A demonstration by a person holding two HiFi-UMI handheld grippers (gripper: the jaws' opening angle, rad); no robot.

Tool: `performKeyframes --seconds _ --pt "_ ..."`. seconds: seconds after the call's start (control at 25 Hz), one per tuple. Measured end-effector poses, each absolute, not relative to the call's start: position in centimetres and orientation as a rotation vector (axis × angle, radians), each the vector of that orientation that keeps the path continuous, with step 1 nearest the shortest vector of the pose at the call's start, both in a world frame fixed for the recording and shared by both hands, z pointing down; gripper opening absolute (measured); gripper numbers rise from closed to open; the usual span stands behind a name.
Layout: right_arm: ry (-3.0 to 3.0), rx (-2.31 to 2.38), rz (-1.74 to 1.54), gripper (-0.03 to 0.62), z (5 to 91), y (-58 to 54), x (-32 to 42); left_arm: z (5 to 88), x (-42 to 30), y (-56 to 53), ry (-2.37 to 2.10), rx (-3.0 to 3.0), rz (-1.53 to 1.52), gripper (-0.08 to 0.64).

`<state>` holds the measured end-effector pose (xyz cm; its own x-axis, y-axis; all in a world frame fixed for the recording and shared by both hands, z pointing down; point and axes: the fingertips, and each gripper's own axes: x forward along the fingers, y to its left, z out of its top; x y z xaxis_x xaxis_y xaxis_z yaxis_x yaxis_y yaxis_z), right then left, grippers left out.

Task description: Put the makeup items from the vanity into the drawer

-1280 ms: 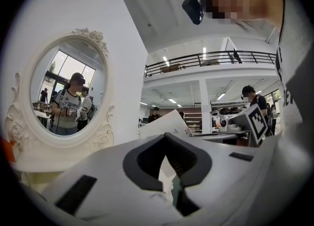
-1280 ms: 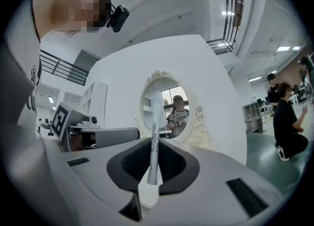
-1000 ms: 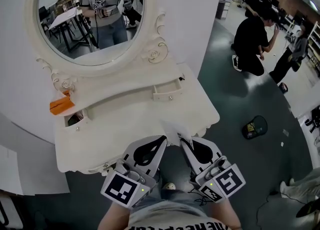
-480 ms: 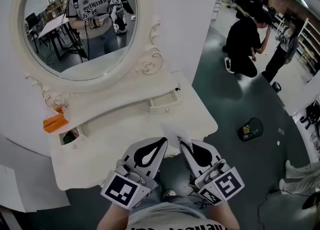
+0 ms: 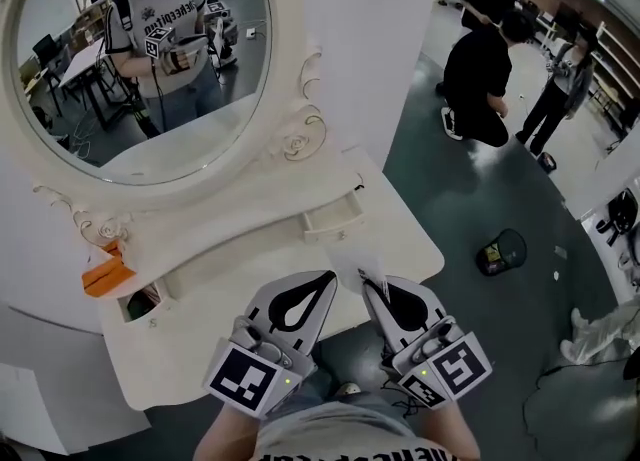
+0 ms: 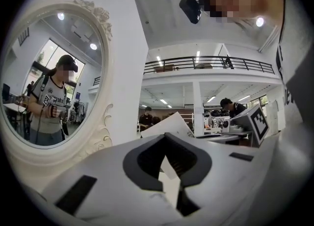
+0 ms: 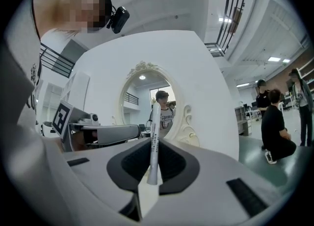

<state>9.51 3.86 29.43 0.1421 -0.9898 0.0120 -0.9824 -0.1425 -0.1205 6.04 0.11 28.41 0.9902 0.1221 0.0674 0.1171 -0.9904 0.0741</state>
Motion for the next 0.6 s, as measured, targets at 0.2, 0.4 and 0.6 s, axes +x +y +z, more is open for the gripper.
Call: performKeyframes --seconds 0.2,0.4,0.6 --pt "1.982 -2.339 -0.149 0.041 29.6 1.8 10.2 28.6 6.8 -2.0 0.217 3.048 0.112 0.021" --pt "1.969 -2.356 -0.167 0.041 30.2 -0.2 10.3 29.3 7.0 -4.1 0.232 3.034 0.125 0.021" --pt "1.955 -2.378 -0.179 0.041 30.7 -1.8 10.4 30.0 7.1 -5.8 0.254 3.018 0.136 0.021"
